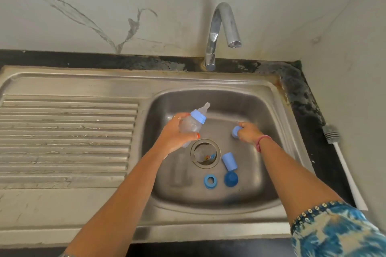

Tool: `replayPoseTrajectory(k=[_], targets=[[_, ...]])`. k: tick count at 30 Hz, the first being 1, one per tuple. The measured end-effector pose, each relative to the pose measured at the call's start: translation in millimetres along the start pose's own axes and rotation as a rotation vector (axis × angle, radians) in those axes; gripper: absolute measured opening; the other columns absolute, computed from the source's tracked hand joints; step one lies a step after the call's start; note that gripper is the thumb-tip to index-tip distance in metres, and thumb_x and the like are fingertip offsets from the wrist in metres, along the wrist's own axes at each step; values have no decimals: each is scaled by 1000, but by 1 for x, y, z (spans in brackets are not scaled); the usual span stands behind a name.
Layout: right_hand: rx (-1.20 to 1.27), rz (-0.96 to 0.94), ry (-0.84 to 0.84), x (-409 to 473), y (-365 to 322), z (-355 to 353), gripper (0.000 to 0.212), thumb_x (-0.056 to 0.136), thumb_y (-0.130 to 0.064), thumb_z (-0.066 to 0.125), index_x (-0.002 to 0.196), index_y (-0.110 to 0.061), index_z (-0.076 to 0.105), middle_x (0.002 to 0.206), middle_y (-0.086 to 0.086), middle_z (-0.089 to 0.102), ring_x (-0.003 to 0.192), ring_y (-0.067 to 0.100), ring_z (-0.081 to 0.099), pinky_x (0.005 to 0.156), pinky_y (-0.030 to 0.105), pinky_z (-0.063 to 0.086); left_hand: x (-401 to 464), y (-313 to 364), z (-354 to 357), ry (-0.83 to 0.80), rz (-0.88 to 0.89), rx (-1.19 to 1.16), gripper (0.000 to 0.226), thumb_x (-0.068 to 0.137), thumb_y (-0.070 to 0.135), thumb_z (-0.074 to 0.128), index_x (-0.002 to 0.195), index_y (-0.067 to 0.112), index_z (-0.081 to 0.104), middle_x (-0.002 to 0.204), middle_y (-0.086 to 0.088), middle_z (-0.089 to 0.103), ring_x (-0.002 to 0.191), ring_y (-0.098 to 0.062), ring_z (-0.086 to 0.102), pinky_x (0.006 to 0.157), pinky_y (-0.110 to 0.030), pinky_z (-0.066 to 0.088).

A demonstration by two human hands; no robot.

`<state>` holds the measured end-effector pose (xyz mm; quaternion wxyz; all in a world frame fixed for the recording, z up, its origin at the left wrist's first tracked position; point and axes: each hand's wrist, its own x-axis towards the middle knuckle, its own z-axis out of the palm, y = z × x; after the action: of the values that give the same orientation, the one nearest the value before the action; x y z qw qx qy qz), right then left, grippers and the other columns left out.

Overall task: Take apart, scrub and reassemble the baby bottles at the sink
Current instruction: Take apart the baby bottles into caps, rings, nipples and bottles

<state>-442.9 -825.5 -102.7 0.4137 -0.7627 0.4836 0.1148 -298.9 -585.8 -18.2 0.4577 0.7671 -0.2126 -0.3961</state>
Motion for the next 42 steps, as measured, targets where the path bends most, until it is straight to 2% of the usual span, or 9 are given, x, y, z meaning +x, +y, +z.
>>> replayPoseTrajectory(k=[5,11,14,18,23,30,36,39,42], targets=[[31,21,-22,16,12,3,57,91,2,46,147,-2,36,150,13,40,135,29,42,110,35,37,11,-2,10,15,4,25,64,72,25,83,121,38,43,106,22,50,94,0,55,65,-17,46],[47,52,-60,6,3,-7,62,88,2,49,148,-7,34,119,12,55,98,27,60,69,29,50,14,-5,13,32,60,80,65,72,26,84,122,39,44,104,26,49,92,5,54,60,-10,45],[133,-55,133,-18,-27,-21,51,91,-28,62,138,-11,48,132,11,58,105,28,65,87,39,54,13,-3,14,68,131,155,65,73,25,84,123,36,44,105,26,47,93,7,52,64,-6,42],[592,-112,-281,-83,-78,-13,71,63,-81,63,110,-28,67,100,-8,73,74,9,69,61,23,52,8,3,21,151,283,280,68,76,23,80,134,23,45,118,6,45,101,-5,48,75,-4,36],[726,-263,-65,-111,-106,17,28,78,-50,74,88,-24,72,80,-14,71,72,-4,62,63,17,45,-5,13,28,252,372,379,65,76,24,80,130,12,47,123,-2,46,104,-13,50,81,-16,38],[962,-239,-111,-124,-112,20,24,80,-38,75,99,-23,75,103,-3,74,97,6,64,82,26,38,-13,24,13,247,305,274,61,66,31,86,117,17,54,110,5,58,95,-10,58,78,-22,49],[1054,-353,-65,-129,-110,13,15,80,-28,77,91,-17,77,89,2,75,81,8,70,62,13,50,-11,36,0,56,216,108,60,62,36,89,112,21,60,102,11,64,90,-4,63,70,-12,51],[1069,-382,-104,-131,-108,10,26,75,-34,77,94,-16,76,92,5,74,88,14,70,72,20,53,-10,38,-6,-50,160,55,59,64,33,89,114,20,61,105,7,66,95,-10,65,80,-27,57],[1082,-339,-214,-129,-108,10,40,76,-42,71,106,-16,70,103,1,72,98,12,66,90,28,45,-11,44,-4,49,284,201,58,67,25,87,116,20,56,106,11,58,92,-7,60,74,-11,48]])
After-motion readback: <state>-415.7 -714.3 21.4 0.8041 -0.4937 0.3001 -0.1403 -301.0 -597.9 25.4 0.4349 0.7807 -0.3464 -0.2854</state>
